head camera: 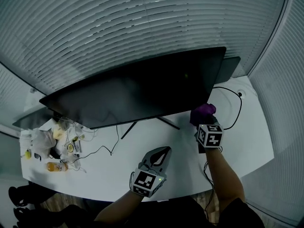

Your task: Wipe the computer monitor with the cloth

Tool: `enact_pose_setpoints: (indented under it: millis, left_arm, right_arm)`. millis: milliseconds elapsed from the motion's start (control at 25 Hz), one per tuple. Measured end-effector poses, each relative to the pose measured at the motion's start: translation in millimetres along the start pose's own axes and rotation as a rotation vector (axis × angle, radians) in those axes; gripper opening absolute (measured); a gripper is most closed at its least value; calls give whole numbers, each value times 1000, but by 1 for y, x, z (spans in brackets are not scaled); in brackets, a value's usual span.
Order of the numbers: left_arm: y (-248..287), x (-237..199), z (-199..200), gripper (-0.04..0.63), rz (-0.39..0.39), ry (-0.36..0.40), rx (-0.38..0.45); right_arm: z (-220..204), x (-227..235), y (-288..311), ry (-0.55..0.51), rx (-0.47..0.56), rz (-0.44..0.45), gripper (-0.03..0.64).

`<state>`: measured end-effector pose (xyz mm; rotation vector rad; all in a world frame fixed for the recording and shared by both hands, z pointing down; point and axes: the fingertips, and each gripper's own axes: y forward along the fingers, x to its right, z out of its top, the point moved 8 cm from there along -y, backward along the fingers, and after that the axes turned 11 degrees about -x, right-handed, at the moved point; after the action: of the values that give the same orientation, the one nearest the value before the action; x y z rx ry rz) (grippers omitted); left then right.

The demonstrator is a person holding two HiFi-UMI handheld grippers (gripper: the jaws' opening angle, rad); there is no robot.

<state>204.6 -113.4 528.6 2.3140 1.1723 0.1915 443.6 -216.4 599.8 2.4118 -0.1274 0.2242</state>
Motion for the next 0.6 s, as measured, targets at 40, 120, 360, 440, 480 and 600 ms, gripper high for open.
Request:
enact_pose_setpoints:
  millis: [40, 120, 360, 440, 480, 600]
  left_arm:
    - [-2, -3, -1, 5, 6, -1, 4]
    - [-8, -10, -4, 5, 18, -9, 11]
    - [-31, -39, -17, 3, 35, -43, 23]
    - [-40, -47, -20, 5, 36, -45, 24]
    - [-45, -51, -21, 5, 37, -49, 25]
    - [-60, -66, -26, 5, 42, -63, 27]
  right_arm:
    - [0, -3, 2, -5, 1, -1, 61]
    - [0, -12, 8, -13, -3, 0, 60]
    - [-3, -52, 24, -34, -29, 6, 61]
    - [-3, -65, 26, -40, -37, 5, 60]
    - [-4, -72, 26, -42, -39, 5, 61]
    - [-6, -97, 29, -51, -43, 12, 60]
